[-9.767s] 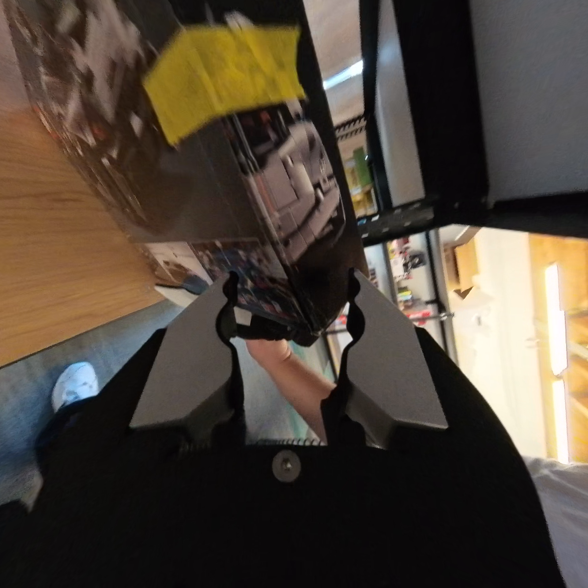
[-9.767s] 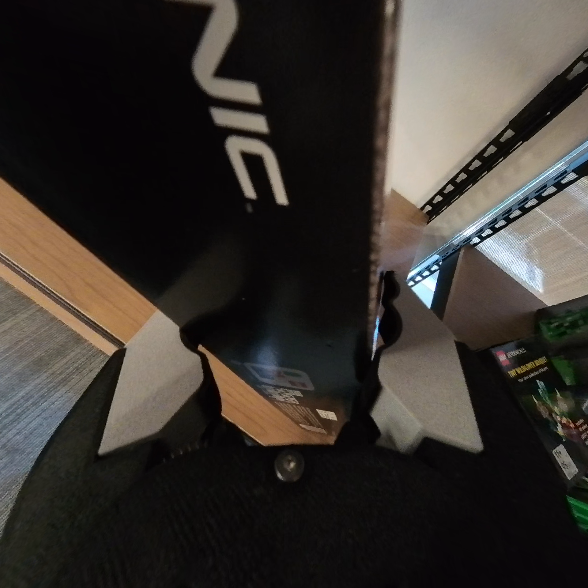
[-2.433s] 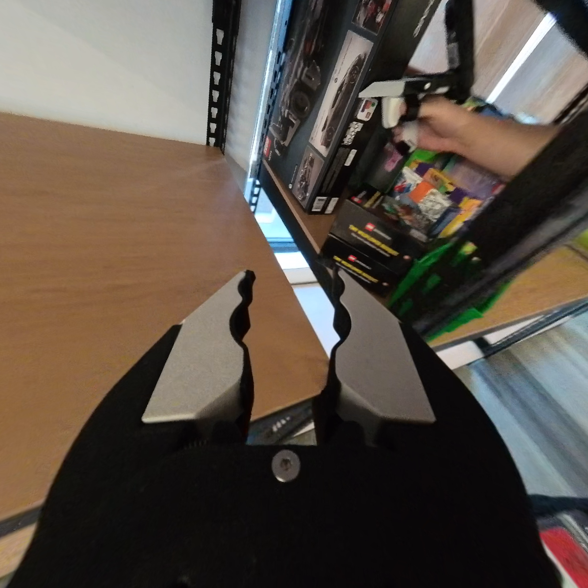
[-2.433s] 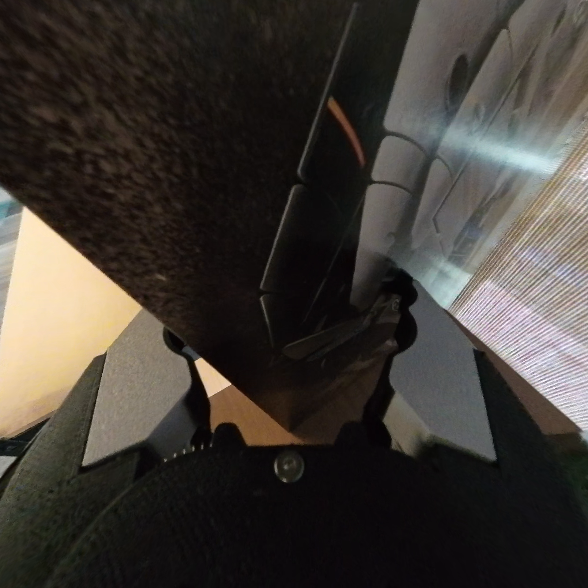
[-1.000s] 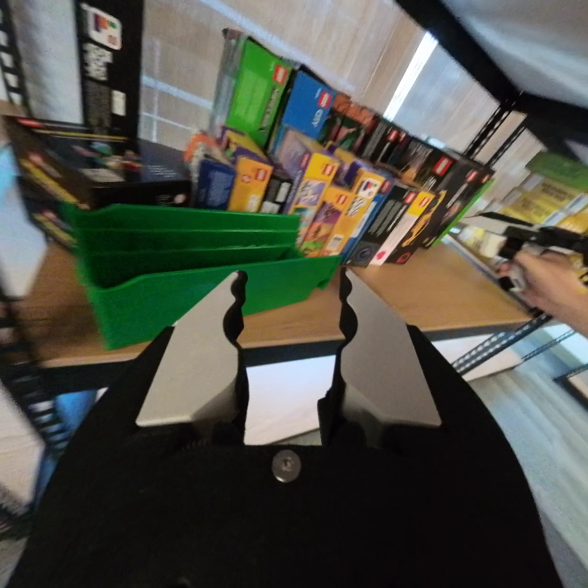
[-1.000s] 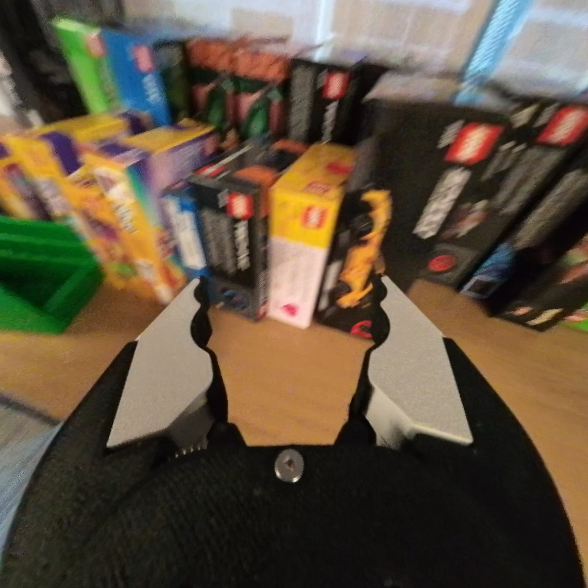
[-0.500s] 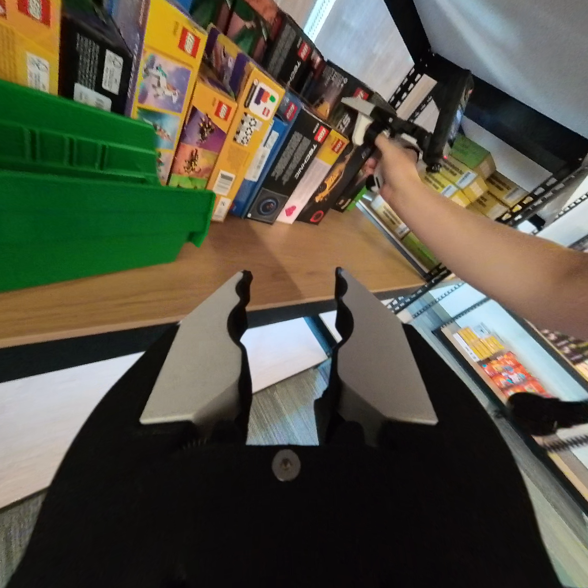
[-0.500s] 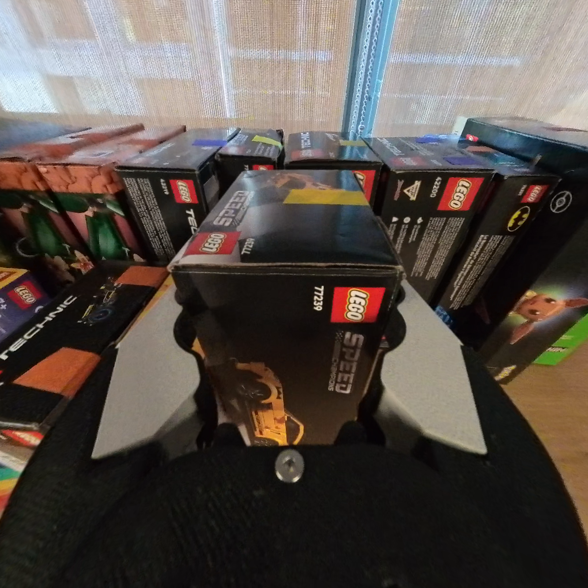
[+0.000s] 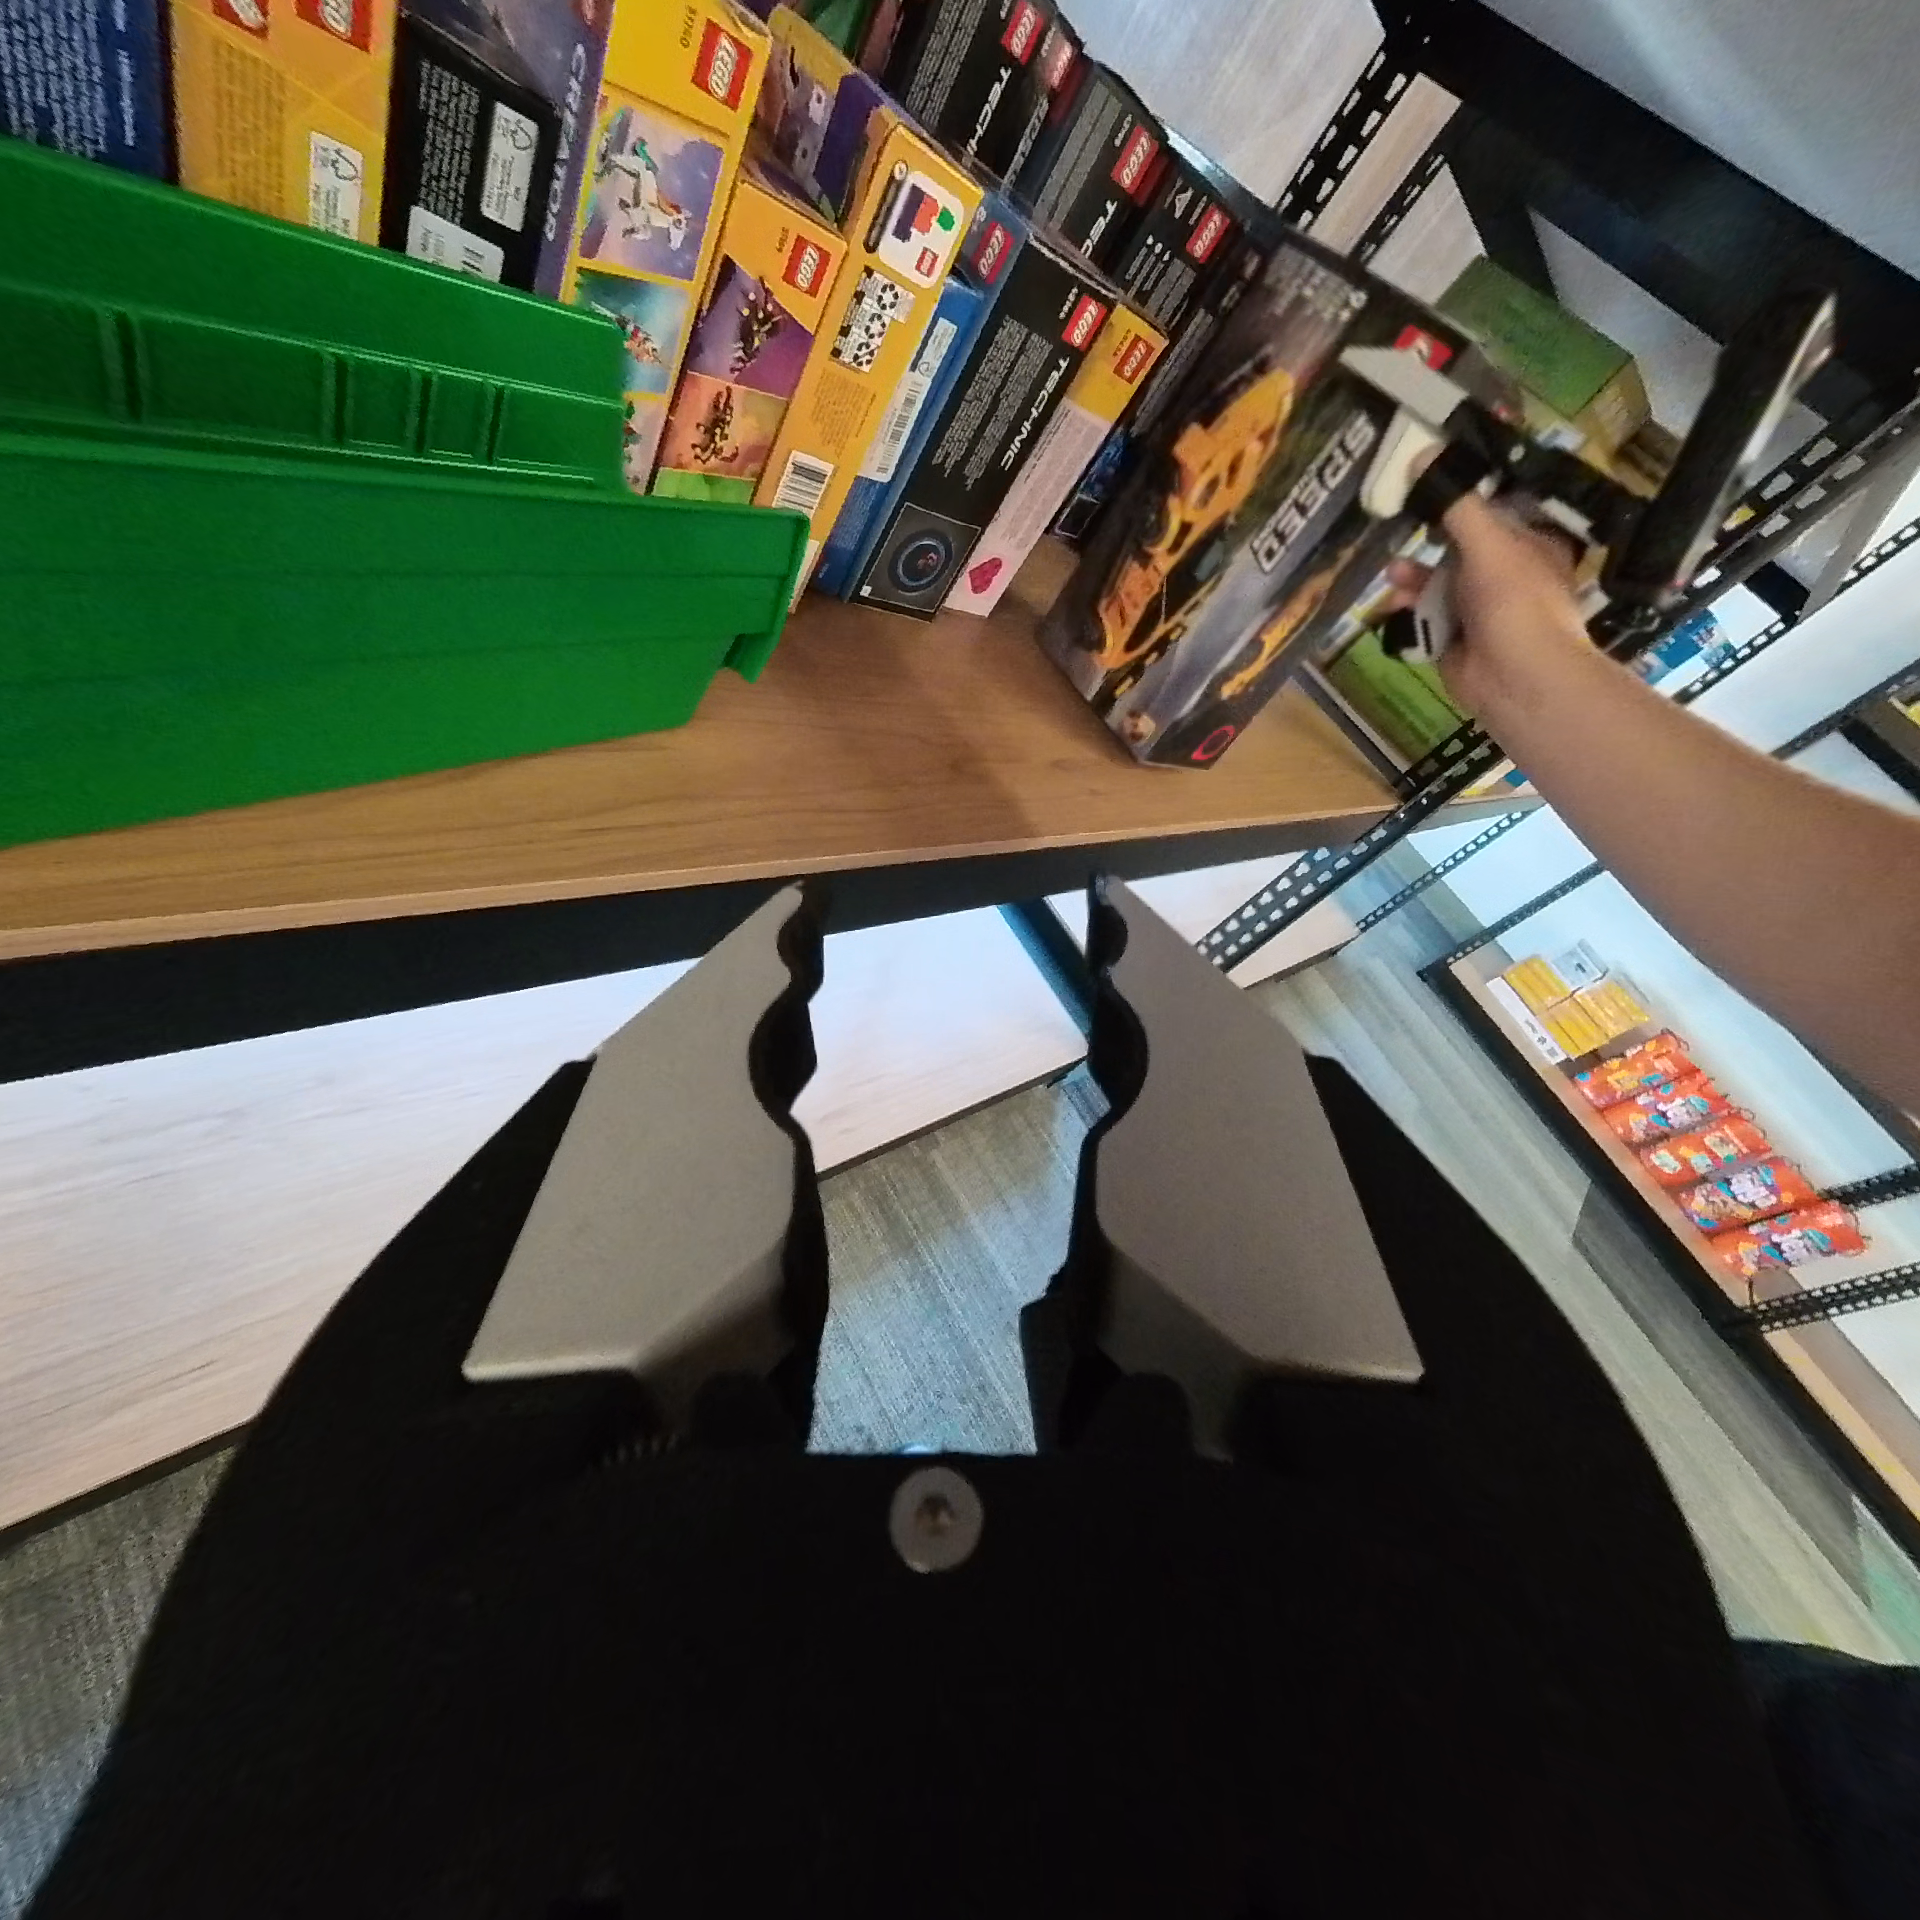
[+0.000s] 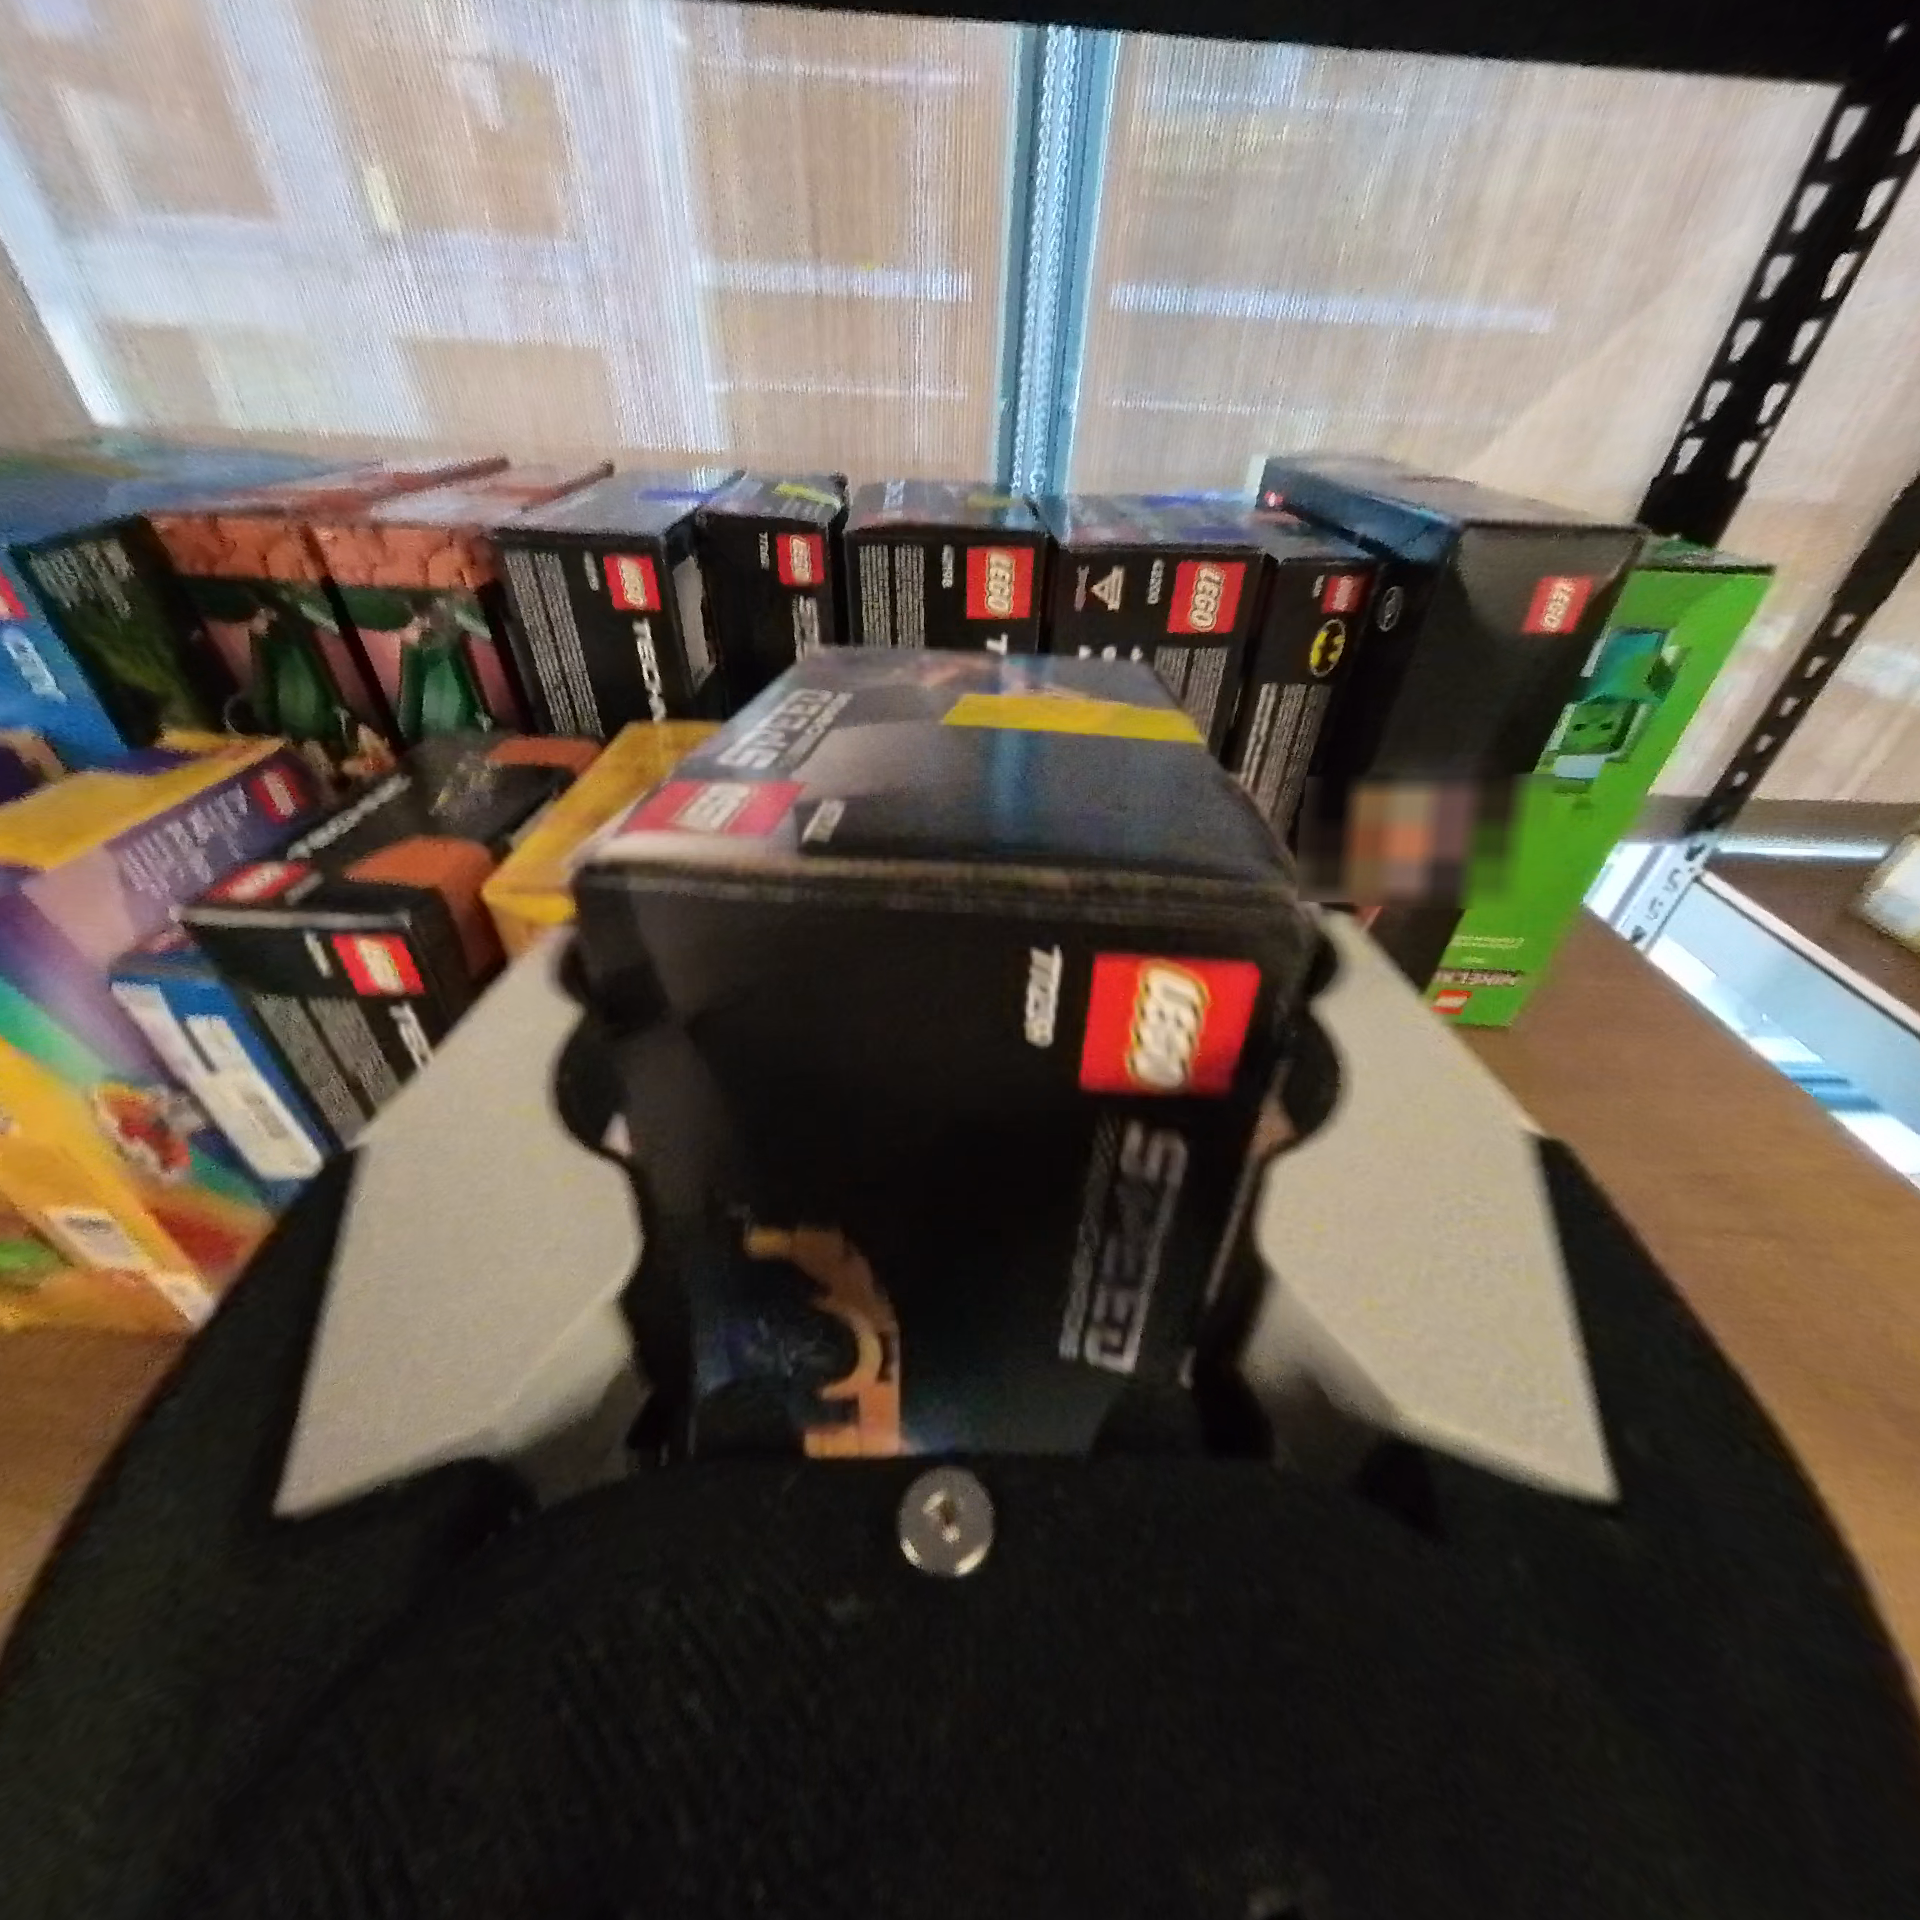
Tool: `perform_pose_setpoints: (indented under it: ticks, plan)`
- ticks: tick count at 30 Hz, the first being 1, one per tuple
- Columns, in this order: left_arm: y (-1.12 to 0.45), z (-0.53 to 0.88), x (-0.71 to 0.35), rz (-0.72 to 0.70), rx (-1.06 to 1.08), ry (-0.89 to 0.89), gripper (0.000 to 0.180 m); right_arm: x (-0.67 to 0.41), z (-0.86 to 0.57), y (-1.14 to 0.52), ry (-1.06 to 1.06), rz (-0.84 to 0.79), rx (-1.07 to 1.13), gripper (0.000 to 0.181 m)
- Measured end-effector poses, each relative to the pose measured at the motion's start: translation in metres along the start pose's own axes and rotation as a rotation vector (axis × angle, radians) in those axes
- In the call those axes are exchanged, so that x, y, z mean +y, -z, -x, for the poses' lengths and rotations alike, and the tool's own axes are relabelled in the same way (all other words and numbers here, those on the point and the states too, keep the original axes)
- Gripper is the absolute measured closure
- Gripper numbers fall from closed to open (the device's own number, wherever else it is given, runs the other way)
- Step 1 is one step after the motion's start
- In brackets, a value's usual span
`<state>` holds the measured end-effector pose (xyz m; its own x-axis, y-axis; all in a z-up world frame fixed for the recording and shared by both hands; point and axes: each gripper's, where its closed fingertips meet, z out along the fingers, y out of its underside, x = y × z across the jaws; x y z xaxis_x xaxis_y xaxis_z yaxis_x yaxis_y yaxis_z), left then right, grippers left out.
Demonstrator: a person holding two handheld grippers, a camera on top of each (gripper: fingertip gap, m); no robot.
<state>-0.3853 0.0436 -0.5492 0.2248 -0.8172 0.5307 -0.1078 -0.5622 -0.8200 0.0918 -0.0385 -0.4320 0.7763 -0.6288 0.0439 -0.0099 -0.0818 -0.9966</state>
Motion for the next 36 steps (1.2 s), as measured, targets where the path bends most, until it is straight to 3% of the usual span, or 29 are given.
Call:
perform_pose_setpoints:
  ticks: [1,2,8,13,27,30,34,36]
  plan:
    - [0.002,0.001,0.000,0.001,0.000,0.002,0.131,0.012,0.000,0.000,0.003,0.039,-0.006,0.032]
    - [0.003,0.001,0.001,0.001,0.004,0.009,0.131,0.027,0.004,-0.002,0.000,0.100,-0.030,0.028]
    - [0.004,0.000,0.009,0.009,0.023,0.041,0.133,0.034,0.006,-0.009,-0.008,0.147,-0.038,0.038]
    - [0.001,-0.002,0.015,0.012,0.035,0.065,0.134,0.028,0.001,-0.030,-0.034,0.096,-0.040,0.038]
    - [-0.023,-0.003,0.024,0.030,0.072,0.092,0.134,0.028,0.046,-0.122,-0.062,0.176,-0.159,0.042]
    - [-0.028,-0.006,0.026,0.042,0.077,0.085,0.134,0.039,0.050,-0.104,-0.100,0.216,-0.241,0.030]
    - [-0.032,-0.011,0.021,0.063,0.061,0.045,0.132,0.038,0.033,-0.049,-0.104,0.121,-0.350,0.033]
    - [-0.036,-0.010,0.015,0.079,0.031,0.004,0.129,0.044,0.008,-0.025,-0.114,0.080,-0.364,0.047]
